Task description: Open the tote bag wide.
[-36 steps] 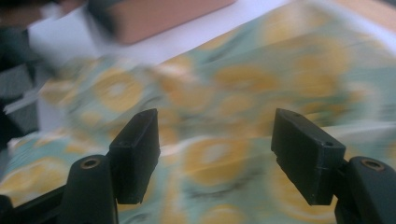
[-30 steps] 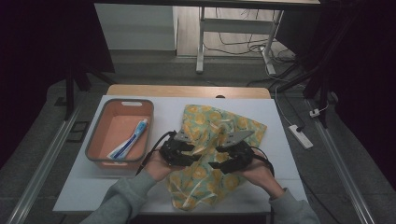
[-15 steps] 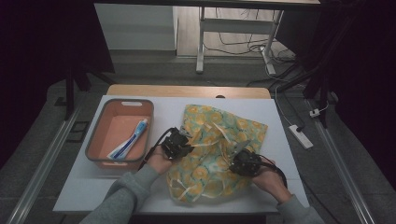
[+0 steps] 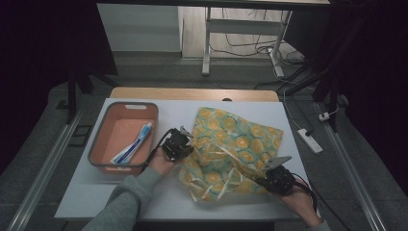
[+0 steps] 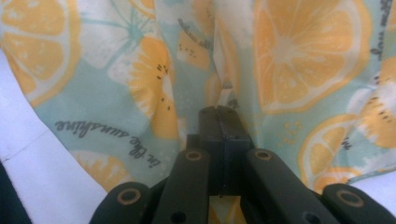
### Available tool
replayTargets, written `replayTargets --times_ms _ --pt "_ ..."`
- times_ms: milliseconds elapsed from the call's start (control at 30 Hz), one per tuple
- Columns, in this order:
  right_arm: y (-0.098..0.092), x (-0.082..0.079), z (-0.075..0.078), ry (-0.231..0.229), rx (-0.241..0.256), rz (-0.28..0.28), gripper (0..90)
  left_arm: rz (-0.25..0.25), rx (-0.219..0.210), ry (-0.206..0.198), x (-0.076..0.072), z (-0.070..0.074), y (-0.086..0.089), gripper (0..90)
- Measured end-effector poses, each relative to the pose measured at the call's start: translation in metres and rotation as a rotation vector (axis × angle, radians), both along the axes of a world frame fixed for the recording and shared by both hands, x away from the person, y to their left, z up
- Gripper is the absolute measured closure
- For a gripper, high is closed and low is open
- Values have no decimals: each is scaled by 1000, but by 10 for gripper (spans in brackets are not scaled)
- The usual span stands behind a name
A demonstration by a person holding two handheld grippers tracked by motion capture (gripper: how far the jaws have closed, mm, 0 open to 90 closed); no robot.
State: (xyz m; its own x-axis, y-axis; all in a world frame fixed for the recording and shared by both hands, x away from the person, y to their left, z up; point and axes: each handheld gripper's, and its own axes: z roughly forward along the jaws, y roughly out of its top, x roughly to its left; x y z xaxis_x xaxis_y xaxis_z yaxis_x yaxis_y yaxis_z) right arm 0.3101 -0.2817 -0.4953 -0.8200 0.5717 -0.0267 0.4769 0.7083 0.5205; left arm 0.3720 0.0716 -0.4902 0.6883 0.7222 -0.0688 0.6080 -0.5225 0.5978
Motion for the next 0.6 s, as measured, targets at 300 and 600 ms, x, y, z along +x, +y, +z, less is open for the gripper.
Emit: replayTargets --times_ms 300,600 --pt "34 -6 59 -201 212 100 560 -40 -94 -27 -7 11 4 610" --pt "67 44 54 -222 198 76 422 -85 -194 -68 -33 41 28 314"
